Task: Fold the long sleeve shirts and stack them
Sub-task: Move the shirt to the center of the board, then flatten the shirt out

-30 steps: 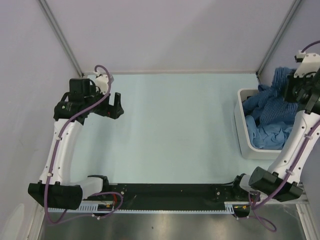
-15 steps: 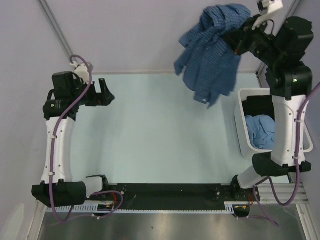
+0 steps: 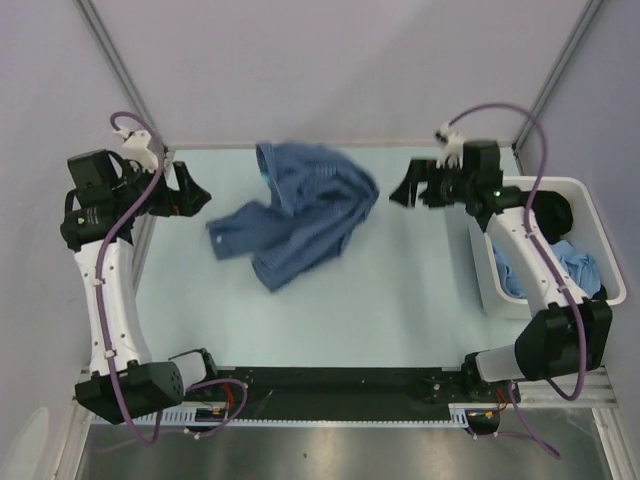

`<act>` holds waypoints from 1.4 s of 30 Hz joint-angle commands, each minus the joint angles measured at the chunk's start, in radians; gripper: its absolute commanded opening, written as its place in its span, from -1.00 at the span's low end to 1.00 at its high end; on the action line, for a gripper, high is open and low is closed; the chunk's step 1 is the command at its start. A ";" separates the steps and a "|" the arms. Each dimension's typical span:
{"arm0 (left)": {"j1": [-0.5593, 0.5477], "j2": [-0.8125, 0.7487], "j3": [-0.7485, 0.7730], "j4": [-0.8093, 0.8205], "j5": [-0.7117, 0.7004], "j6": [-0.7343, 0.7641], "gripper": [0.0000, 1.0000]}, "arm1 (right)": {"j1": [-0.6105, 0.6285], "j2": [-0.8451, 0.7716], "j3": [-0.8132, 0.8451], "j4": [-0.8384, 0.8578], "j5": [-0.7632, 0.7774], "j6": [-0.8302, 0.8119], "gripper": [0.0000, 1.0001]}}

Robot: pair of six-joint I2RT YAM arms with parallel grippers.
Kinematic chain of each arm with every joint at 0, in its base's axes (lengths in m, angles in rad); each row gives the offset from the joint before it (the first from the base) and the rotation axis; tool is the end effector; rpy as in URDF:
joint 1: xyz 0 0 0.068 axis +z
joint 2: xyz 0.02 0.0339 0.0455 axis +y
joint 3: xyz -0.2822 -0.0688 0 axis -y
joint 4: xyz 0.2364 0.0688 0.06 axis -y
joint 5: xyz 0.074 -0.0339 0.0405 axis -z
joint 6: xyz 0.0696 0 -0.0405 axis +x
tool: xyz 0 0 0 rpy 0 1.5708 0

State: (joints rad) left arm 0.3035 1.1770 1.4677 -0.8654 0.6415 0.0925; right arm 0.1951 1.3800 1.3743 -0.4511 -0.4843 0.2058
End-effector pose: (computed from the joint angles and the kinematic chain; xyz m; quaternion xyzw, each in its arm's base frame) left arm 0.2319 0.0290 0.4288 0.0620 0.8449 -0.1824 0.4990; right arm 0.3125 0.0948 0.3894 -0.1224 0.8247 0.3017 0.4624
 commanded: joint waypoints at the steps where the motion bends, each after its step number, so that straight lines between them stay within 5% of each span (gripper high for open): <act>1: -0.042 -0.011 -0.070 -0.119 0.051 0.343 0.99 | -0.008 -0.085 -0.198 -0.145 -0.137 -0.275 0.99; 6: -0.167 0.029 -0.249 -0.104 -0.066 0.532 0.99 | 0.133 -0.089 -0.221 -0.108 -0.024 -0.332 1.00; 15: -0.214 0.154 -0.424 0.190 -0.019 0.392 0.93 | 0.242 0.263 -0.003 0.018 0.021 -0.327 0.93; 20: -0.214 0.298 -0.409 0.312 -0.135 0.334 0.83 | 0.299 0.458 0.144 0.069 0.016 -0.278 0.88; 28: -0.221 0.323 -0.418 0.278 0.069 0.322 0.66 | 0.404 0.556 0.157 0.235 -0.039 -0.279 0.77; 33: -0.158 0.280 -0.432 0.255 0.063 0.311 0.68 | 0.518 0.750 0.472 -0.024 0.036 -0.381 0.73; 42: -0.029 0.251 -0.458 0.227 0.106 0.329 0.75 | 0.665 0.853 0.609 -0.101 0.174 -0.535 0.66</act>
State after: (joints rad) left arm 0.2108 1.4551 1.0096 -0.6312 0.6800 0.4183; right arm 0.8162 2.1883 1.8721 -0.4721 -0.3923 -0.2214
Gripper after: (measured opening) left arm 0.868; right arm 0.856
